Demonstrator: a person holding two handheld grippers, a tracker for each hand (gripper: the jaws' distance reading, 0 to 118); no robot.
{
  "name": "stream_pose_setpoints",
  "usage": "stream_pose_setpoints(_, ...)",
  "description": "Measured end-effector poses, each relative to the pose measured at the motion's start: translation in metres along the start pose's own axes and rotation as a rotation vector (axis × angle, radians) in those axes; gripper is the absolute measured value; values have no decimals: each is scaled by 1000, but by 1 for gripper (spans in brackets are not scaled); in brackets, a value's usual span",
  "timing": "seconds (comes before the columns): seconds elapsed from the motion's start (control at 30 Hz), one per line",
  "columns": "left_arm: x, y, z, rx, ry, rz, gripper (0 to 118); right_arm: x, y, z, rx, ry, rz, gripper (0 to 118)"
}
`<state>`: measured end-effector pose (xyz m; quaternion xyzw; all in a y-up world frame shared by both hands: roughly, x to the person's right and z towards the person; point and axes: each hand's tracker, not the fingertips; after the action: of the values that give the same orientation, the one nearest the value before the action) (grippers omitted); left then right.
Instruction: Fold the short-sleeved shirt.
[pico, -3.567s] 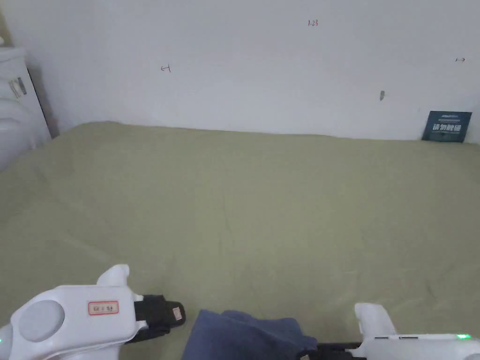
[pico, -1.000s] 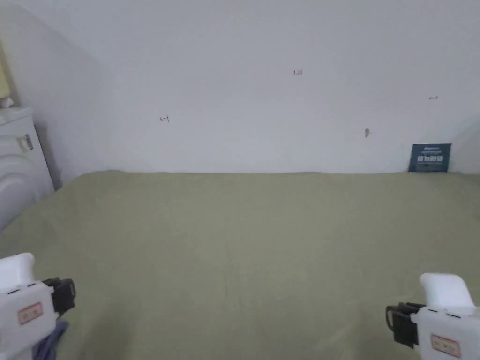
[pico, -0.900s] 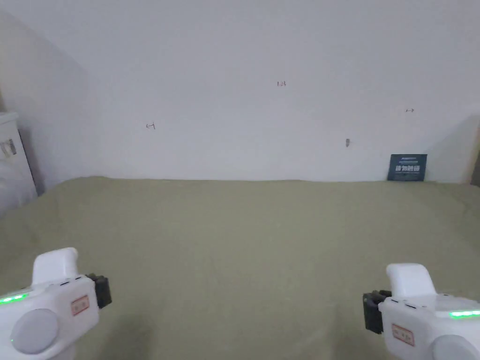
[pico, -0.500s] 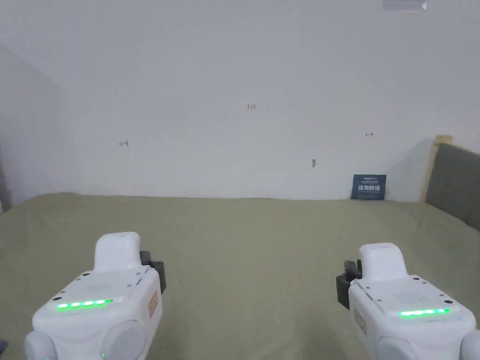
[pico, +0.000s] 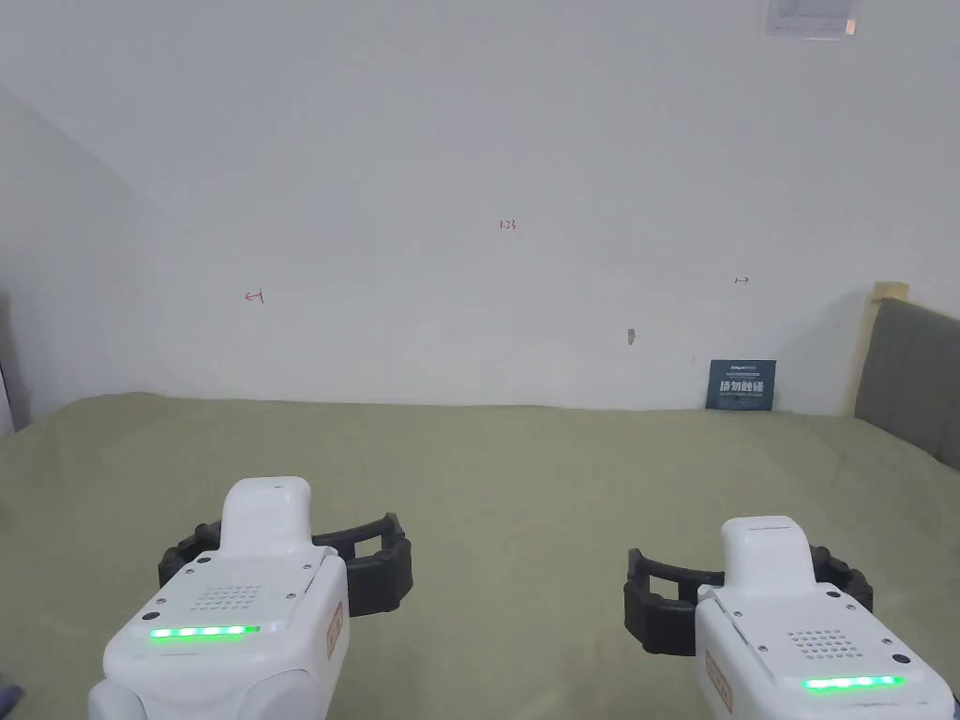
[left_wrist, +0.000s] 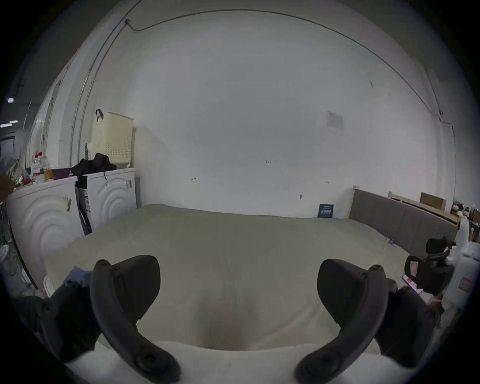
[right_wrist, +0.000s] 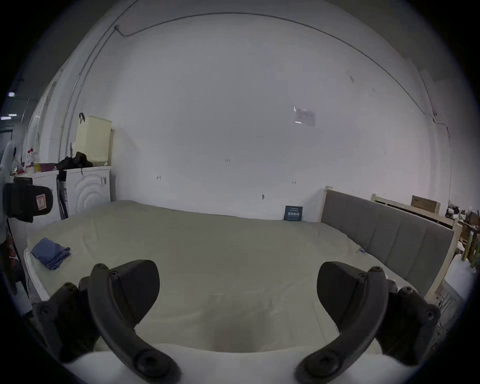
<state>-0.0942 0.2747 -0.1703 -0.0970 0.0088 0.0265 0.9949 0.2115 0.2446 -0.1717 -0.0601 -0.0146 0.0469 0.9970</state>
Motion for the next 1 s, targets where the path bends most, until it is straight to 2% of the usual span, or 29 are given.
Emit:
stream_pose_setpoints(0.23,-5,-2,-7,5,-4,5,118,-3,8,6,25,-32,20,118)
stream_pose_setpoints(0.47,-5,2,-5,13,-3,14,118,0,12,0,-8,-80,-33,118)
stream_pose_setpoints(0.6,-7,1,-13,13,-13,9,118,0,13,-3,-10,-98,-33,118)
stream_pose_setpoints(0.87,-14,-6,-36,14,-39,-29,118,3,14,-4,-8,-94,-47,118)
stream_pose_setpoints(1.0,-2,-5,-20,18,-43,-45,118,4,14,-4,-10,-88,-53,118)
